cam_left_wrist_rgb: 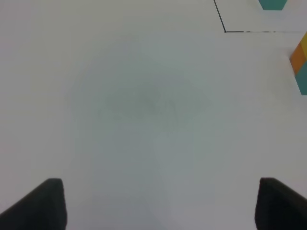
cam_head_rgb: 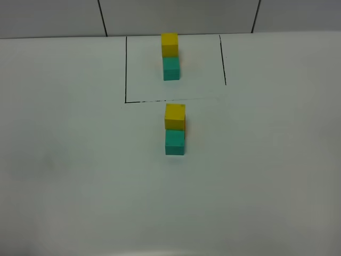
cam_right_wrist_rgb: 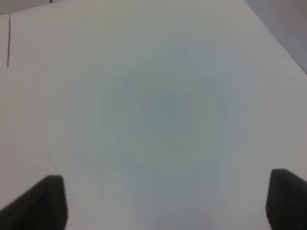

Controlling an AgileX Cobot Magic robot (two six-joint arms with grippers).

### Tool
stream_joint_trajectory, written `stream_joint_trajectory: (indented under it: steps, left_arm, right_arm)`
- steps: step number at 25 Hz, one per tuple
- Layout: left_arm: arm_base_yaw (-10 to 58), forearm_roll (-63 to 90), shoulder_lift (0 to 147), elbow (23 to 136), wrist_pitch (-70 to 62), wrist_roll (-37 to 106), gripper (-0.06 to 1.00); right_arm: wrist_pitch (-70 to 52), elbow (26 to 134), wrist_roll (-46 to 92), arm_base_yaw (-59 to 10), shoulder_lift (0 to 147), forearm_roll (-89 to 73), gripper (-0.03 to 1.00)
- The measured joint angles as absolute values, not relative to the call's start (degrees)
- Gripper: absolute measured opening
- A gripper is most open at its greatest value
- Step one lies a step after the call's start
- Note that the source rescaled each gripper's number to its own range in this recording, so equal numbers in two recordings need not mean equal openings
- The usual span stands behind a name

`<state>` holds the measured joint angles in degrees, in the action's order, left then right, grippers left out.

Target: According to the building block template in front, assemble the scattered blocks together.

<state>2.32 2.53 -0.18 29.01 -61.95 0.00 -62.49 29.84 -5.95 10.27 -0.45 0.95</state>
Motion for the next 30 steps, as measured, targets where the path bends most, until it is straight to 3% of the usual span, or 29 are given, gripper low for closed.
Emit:
stream_joint_trajectory:
  steps: [7,30]
  left_arm:
    - [2.3,2.5,-0.2,29.0,-62.0,0.0,0.76]
    - [2.3,2.5,-0.2,29.0,-62.0,0.0,0.76]
  right_arm:
    - [-62.5,29.8,-5.9,6.8,-0.5,0.9,0.75]
    - [-62.5,29.8,-5.9,6.7,-0.5,0.8,0.75]
